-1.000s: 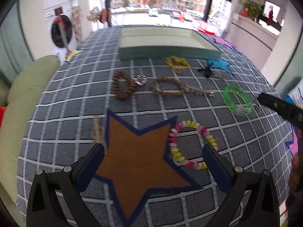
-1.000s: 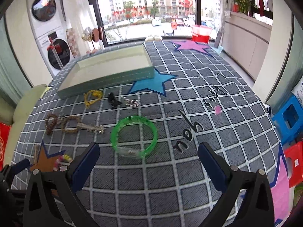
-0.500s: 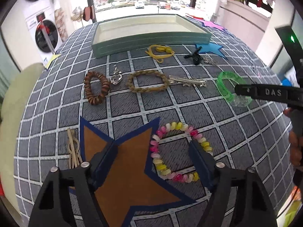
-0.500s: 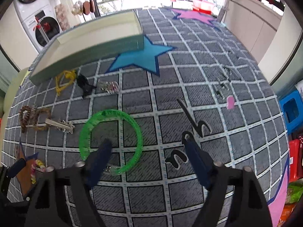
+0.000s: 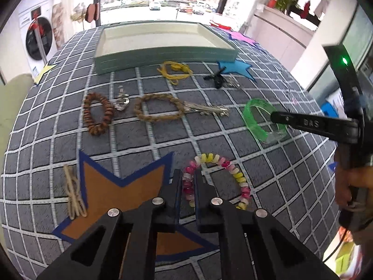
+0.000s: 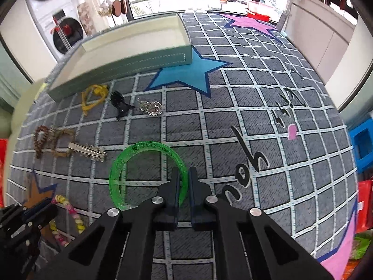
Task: Organize jewelry
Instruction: 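Carry both bracelets into the tray and open both tools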
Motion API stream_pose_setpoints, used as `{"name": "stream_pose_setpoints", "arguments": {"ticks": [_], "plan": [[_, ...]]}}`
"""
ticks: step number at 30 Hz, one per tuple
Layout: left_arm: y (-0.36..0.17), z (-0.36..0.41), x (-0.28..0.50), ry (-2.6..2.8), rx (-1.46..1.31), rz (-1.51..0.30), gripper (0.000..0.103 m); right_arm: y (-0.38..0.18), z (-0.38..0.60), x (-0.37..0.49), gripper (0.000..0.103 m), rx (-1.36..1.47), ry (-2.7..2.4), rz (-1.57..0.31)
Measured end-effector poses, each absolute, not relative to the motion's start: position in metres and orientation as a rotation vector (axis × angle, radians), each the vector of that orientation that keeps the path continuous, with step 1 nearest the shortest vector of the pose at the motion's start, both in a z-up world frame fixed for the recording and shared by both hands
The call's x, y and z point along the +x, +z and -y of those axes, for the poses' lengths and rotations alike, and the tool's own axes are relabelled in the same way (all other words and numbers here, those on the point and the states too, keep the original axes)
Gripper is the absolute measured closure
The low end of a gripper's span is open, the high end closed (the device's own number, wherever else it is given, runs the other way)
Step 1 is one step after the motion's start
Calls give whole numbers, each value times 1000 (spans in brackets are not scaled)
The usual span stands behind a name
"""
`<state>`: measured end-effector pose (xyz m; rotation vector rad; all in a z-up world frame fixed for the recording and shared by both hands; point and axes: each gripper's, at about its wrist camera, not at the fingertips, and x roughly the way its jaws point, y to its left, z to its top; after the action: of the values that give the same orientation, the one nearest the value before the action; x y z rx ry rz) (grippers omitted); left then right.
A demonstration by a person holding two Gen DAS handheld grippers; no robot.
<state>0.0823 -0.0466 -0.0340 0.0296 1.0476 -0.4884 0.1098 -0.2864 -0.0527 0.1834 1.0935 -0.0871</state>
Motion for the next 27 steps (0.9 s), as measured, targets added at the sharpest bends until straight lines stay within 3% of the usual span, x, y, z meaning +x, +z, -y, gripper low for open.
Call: {"name": "stream_pose_setpoints", "arguments": {"ticks": [13,20,27], "plan": [[37,21,125,-515,-24,-940,80,15,288,137,95,263,28,-986],[79,27,192,-481,20,-843,80,45,284,202,95,254,60,-957],[71,39,290,-391,39,-837,80,45,285,286,95,248,53,-969]]}}
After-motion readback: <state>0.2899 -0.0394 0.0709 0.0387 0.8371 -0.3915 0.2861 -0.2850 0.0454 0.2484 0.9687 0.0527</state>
